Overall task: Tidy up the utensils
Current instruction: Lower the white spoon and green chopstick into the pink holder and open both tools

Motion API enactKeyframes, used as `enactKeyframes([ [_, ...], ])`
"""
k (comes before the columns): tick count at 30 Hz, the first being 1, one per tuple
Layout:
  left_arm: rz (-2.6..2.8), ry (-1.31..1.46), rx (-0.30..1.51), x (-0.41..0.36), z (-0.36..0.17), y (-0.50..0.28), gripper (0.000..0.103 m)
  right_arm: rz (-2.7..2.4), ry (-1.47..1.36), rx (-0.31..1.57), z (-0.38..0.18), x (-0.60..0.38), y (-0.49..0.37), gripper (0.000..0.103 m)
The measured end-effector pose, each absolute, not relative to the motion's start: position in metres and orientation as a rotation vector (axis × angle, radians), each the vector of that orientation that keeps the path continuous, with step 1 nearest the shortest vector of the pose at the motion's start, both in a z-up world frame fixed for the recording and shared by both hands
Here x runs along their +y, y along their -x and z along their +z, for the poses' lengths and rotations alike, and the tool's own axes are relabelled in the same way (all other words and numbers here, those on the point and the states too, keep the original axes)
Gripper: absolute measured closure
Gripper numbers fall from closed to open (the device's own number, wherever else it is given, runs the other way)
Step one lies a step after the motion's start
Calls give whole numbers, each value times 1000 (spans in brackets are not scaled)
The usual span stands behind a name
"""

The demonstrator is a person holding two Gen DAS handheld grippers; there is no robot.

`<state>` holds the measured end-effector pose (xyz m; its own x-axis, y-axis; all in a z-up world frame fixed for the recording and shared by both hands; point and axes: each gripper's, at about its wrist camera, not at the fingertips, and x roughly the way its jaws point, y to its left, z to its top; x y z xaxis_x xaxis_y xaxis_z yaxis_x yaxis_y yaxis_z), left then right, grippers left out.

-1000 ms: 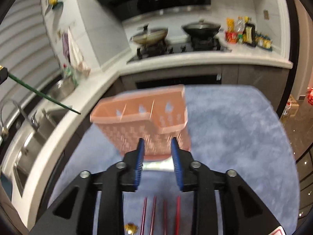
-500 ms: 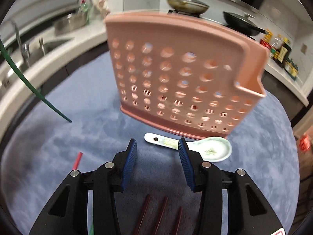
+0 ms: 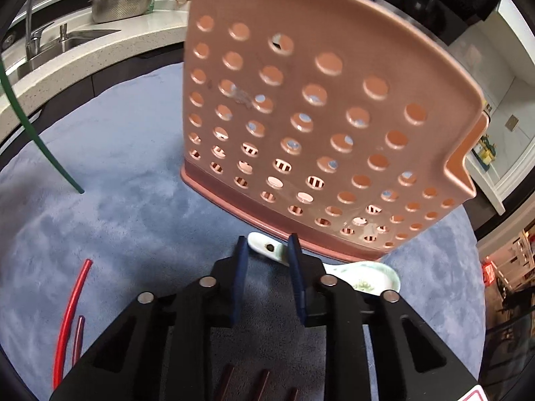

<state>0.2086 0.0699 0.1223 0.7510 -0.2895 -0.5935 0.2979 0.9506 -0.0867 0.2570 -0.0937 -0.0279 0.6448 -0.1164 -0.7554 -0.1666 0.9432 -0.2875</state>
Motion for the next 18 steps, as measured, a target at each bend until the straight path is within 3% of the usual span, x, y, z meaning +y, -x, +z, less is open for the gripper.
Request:
enactKeyframes([
  [8, -304, -11, 646, 70, 123, -205, 96, 3, 216, 792, 11, -130, -245, 94],
  [18, -317, -8, 627, 65, 134, -198, 96, -19, -112, 733, 61, -207, -224, 97],
])
